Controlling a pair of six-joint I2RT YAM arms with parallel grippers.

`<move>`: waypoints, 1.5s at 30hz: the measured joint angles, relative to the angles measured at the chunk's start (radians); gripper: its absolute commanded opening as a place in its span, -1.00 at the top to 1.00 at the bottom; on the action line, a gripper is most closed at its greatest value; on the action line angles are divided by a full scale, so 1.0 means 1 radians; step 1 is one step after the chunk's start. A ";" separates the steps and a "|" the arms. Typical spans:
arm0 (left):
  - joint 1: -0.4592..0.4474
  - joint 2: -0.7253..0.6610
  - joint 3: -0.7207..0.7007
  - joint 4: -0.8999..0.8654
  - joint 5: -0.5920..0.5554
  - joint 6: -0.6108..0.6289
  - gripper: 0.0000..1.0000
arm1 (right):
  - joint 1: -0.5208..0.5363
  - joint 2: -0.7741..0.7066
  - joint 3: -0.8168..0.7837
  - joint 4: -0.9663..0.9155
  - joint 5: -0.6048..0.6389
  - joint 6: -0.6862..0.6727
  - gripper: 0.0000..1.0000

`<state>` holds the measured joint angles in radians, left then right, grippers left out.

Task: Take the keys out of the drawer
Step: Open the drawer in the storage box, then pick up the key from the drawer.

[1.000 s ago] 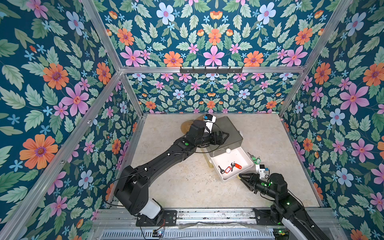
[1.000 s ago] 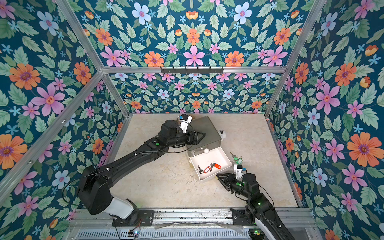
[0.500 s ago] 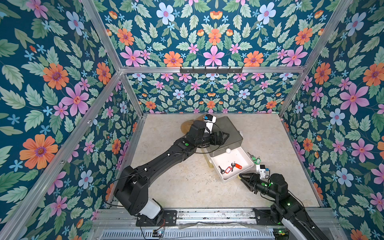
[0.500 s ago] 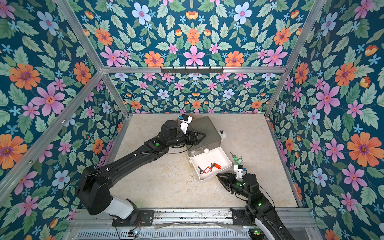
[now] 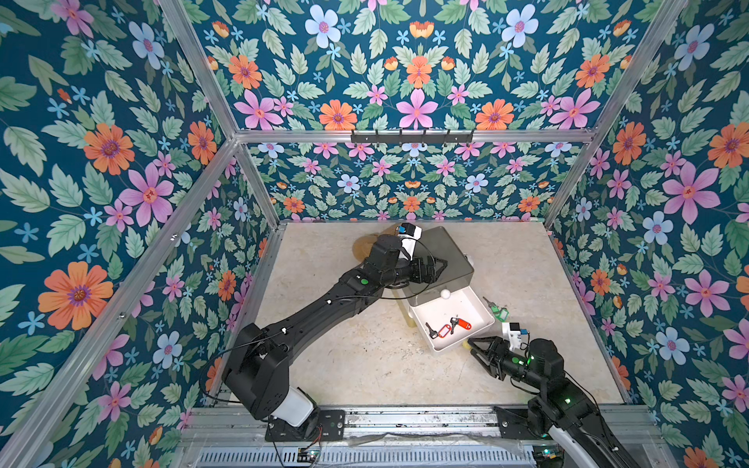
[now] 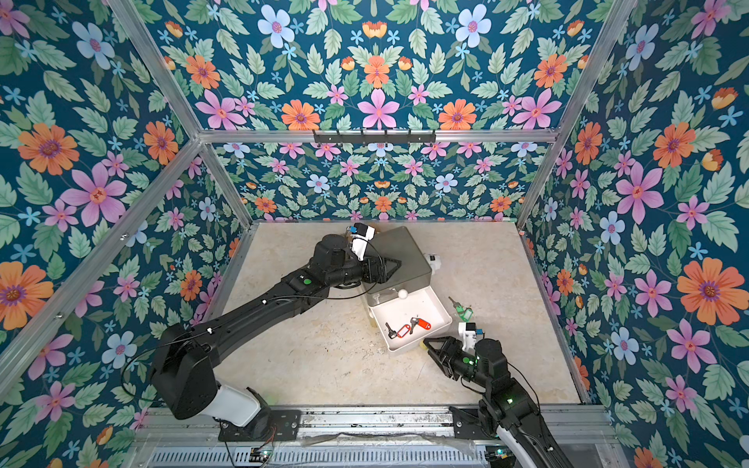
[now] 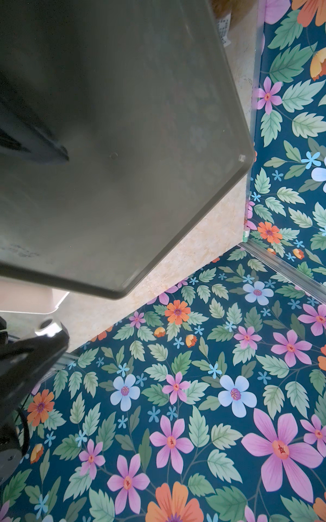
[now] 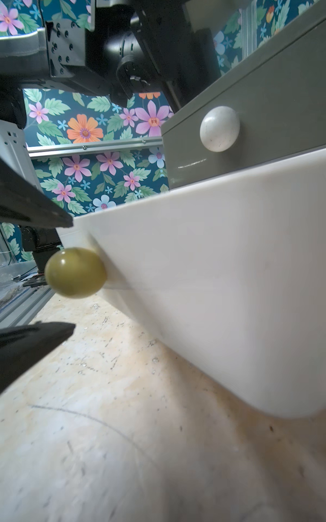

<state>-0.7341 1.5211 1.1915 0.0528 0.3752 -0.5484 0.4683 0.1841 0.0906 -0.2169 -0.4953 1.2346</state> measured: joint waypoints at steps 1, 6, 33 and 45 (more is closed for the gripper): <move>0.000 0.000 0.000 0.000 0.000 0.000 -0.99 | 0.000 -0.011 0.006 -0.028 0.005 -0.002 -0.16; 0.000 0.000 0.000 0.000 0.000 -0.002 -0.99 | 0.000 -0.056 0.041 -0.188 0.059 -0.008 -0.15; 0.005 -0.230 0.009 -0.189 -0.172 0.053 -0.99 | -0.002 0.732 0.892 -0.502 0.201 -0.451 -0.11; 0.009 -0.374 -0.173 -0.245 -0.263 0.040 -0.99 | 0.117 1.014 0.983 -0.568 0.284 -0.603 0.10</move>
<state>-0.7254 1.1469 1.0183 -0.1921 0.1120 -0.5087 0.5850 1.1980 1.0740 -0.7849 -0.2115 0.6312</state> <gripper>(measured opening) 0.994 0.471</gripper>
